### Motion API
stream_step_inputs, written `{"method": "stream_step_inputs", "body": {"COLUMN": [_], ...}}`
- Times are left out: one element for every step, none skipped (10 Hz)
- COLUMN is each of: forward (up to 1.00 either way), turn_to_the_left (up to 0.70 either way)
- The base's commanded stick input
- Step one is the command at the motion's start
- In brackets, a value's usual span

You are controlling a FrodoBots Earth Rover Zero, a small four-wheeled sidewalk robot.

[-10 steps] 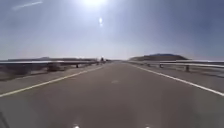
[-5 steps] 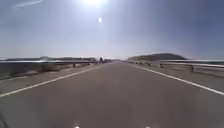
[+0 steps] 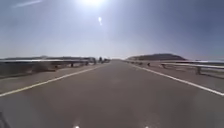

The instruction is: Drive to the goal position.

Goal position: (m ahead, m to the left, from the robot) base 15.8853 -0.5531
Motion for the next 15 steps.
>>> {"method": "stream_step_inputs", "body": {"forward": [1.00,1.00,1.00,1.00,1.00,1.00,1.00,1.00,1.00,1.00,1.00,1.00,1.00,1.00,1.00], "turn_to_the_left": [0.00,0.00,0.00,0.00,0.00,0.00,0.00,0.00,0.00,0.00,0.00,0.00,0.00,0.00,0.00]}}
